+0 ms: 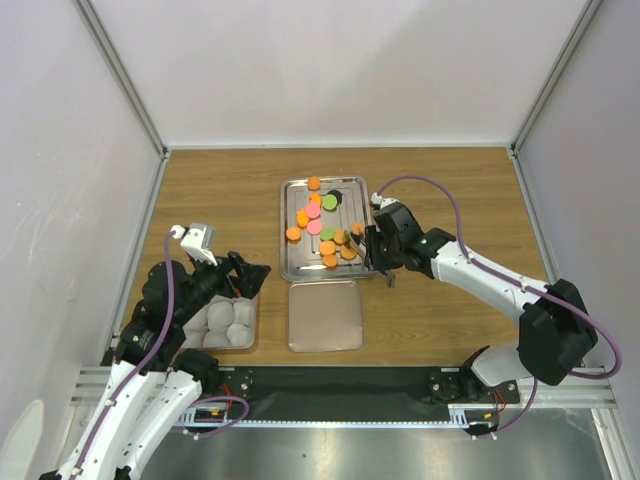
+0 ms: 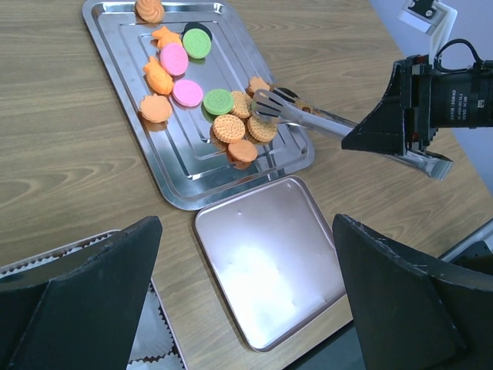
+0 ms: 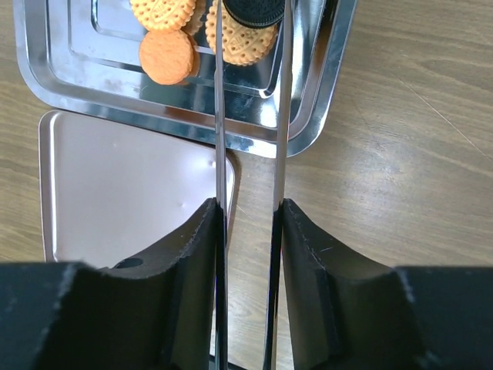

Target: Pack the cookies

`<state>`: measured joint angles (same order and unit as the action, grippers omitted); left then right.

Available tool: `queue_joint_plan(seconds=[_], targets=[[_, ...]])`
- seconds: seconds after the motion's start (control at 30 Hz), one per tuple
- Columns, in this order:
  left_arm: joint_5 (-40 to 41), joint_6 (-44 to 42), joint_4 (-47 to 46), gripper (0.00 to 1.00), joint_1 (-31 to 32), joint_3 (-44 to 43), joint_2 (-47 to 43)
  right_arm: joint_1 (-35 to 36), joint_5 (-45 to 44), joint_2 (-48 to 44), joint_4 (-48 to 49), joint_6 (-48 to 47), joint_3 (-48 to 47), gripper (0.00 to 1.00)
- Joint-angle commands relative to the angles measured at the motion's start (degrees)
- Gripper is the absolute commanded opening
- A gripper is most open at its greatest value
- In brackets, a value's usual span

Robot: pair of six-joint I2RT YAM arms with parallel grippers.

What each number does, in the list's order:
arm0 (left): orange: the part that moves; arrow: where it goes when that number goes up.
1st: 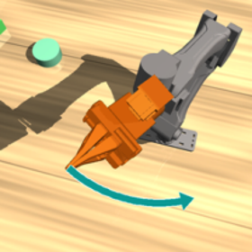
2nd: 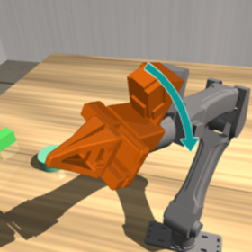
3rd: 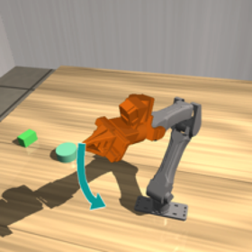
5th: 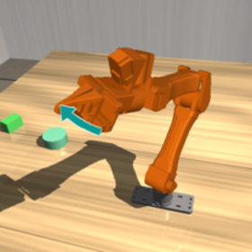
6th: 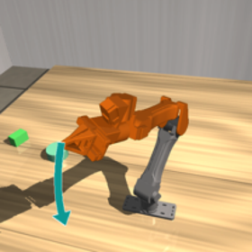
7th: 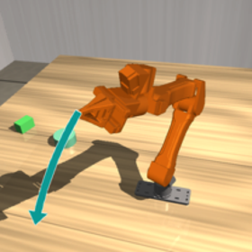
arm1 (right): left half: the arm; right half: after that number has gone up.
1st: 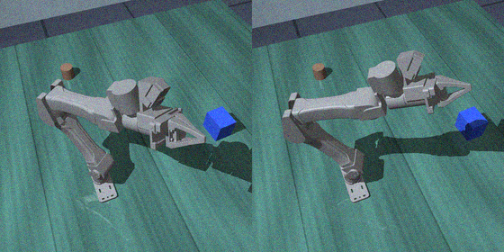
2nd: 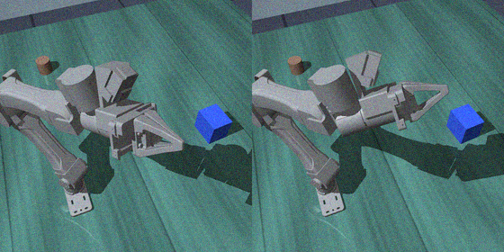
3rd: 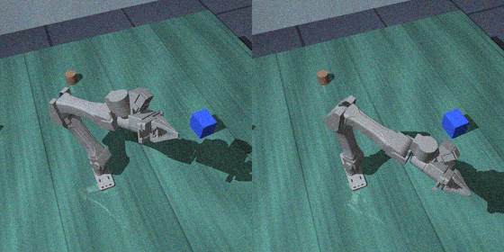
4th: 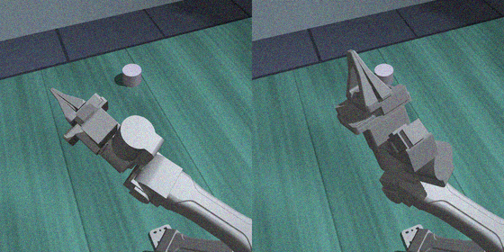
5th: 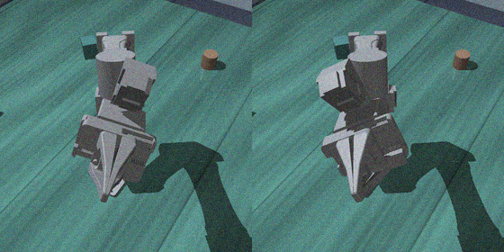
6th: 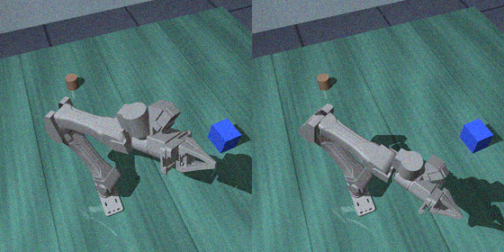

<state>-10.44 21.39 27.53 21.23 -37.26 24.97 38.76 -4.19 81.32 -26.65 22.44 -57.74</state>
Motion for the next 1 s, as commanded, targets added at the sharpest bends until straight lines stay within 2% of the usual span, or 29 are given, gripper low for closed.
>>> queue_joint_plan(seconds=[0.0, 0.3, 0.5, 0.63, 0.77, 0.97], targets=[[1.21, -0.64, -1.07, 1.0, 0.39, -0.01, -0.8, -0.27, 1.02, -2.74, 1.17, -0.11, -0.89, 0.26], [5.51, -0.12, 0.94, 1.0, 0.47, -2.03, -2.3, 1.75, 3.66, -8.63, -3.14, -1.43, -5.98, 0.22], [15.79, -0.2, 9.2, 1.0, 0.39, -12.82, 0.07, 10.71, 5.94, -4.95, -2.79, -2.83, -12.65, 0.22], [20.19, -0.91, 12.72, 1.0, 0.39, -23.1, 2.53, 16.77, 5.85, 1.98, -0.6, -4.33, -17.84, 0.22], [23.26, -1.52, 16.32, 1.0, 0.39, -33.73, 5.08, 22.31, 7.43, 13.65, 2.56, -5.91, -24.95, 0.22], [29.42, -3.46, 23.35, 1.0, 0.39, -41.31, 7.19, 29.26, 9.28, 28.44, 1.7, -7.93, -41.89, 0.2]])
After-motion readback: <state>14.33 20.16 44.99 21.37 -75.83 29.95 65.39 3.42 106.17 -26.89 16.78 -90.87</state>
